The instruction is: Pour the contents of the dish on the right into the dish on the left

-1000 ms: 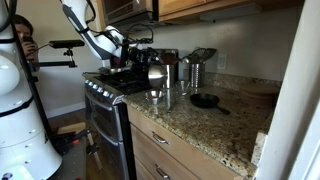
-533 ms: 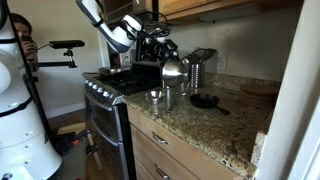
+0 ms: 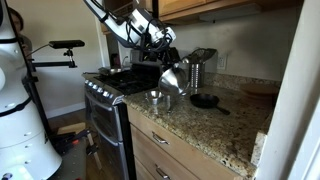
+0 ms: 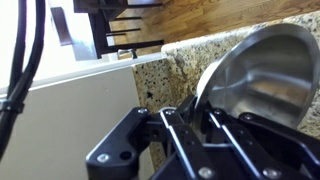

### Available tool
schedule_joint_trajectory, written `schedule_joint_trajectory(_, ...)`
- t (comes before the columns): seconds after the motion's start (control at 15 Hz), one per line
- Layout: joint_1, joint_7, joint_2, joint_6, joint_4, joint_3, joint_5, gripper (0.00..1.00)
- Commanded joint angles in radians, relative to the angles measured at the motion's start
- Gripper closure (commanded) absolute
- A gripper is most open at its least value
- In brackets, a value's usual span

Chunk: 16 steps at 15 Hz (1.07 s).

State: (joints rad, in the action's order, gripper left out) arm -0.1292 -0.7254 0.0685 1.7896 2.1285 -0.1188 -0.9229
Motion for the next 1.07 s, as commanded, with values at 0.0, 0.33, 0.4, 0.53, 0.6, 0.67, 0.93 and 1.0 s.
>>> schedule_joint_trajectory(0.0,0.047,0.018,-0.032,0.059,0.022,0.044,0.103,0.93)
schedule_joint_trajectory(0.33,0.119,0.083,-0.044,0.222,0.036,0.12,0.307,0.93)
schedule_joint_trajectory(0.4,0.128,0.094,-0.045,0.242,0.036,0.131,0.334,0.93)
schedule_joint_trajectory(0.53,0.142,0.105,-0.044,0.28,0.039,0.149,0.372,0.93)
schedule_joint_trajectory(0.6,0.147,0.11,-0.044,0.302,0.043,0.157,0.391,0.93)
schedule_joint_trajectory(0.67,0.152,0.118,-0.045,0.322,0.046,0.164,0.412,0.93)
schedule_joint_trajectory(0.93,0.167,0.169,-0.041,0.424,0.071,0.183,0.525,0.93)
schedule_joint_trajectory(1.0,0.171,0.182,-0.038,0.451,0.082,0.189,0.551,0.93)
